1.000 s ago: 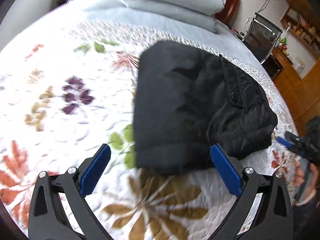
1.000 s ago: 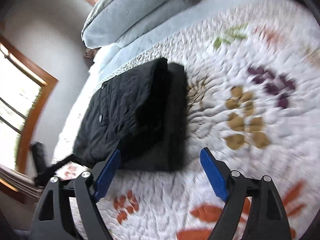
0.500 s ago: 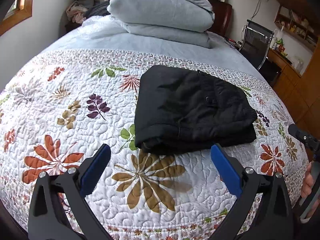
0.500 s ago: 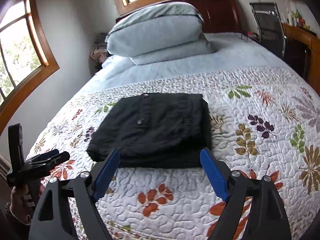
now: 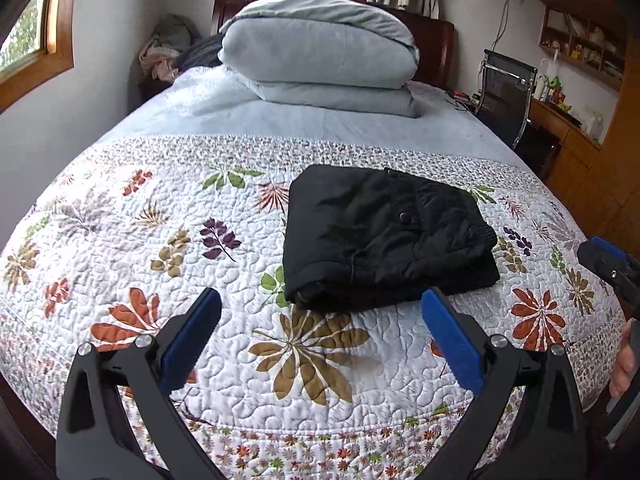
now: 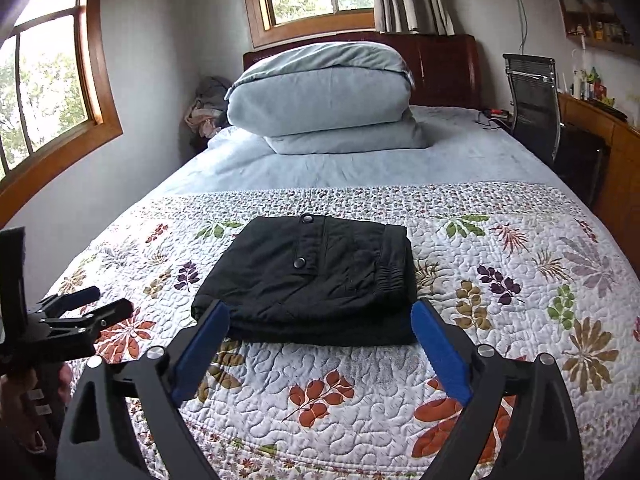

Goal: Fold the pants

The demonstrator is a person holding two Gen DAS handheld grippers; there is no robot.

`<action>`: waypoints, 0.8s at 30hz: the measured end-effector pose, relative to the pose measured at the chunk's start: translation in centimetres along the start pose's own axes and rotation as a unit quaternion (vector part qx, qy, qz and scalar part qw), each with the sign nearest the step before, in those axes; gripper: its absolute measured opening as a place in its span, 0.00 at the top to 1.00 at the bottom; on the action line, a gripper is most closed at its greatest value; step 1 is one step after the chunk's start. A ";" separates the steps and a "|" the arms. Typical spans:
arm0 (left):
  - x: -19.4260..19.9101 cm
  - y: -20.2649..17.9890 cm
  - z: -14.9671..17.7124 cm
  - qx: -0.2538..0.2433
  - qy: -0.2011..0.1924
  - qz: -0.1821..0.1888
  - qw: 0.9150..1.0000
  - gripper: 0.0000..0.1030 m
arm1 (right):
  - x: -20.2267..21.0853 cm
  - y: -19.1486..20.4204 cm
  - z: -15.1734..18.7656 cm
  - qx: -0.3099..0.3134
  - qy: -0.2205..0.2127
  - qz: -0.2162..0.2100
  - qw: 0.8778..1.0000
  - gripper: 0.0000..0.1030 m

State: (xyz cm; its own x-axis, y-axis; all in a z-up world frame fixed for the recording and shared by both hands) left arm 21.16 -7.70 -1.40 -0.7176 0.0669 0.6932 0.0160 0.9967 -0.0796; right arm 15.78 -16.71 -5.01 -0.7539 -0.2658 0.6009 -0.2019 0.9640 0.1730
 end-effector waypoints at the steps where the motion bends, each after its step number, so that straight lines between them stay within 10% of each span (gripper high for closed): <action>1: 0.4 0.0 -0.1 -0.001 -0.004 -0.002 1.000 0.03 | 0.2 0.1 0.0 0.001 0.000 -0.001 1.000 0.09; 24: 4.5 0.0 -0.9 -0.009 -0.038 -0.003 0.999 0.03 | 3.1 1.9 -0.1 0.021 -0.015 -0.011 1.000 0.07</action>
State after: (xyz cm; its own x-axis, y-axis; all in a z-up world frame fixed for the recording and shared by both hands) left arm 18.58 -7.40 2.35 -0.7680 0.0576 0.6379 0.0238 0.9978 -0.0614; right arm 13.11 -15.66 -2.79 -0.7676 -0.2863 0.5734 -0.2441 0.9578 0.1516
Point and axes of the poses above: each gripper's, at about its wrist camera, not at the fingertips, and x roughly against the way its jaws point, y to its left, z to its underside, the point moved 5 cm from there along -x, roughly the way its jaws point, and after that the axes turned 1 degree about -x, right-handed, at the moved point
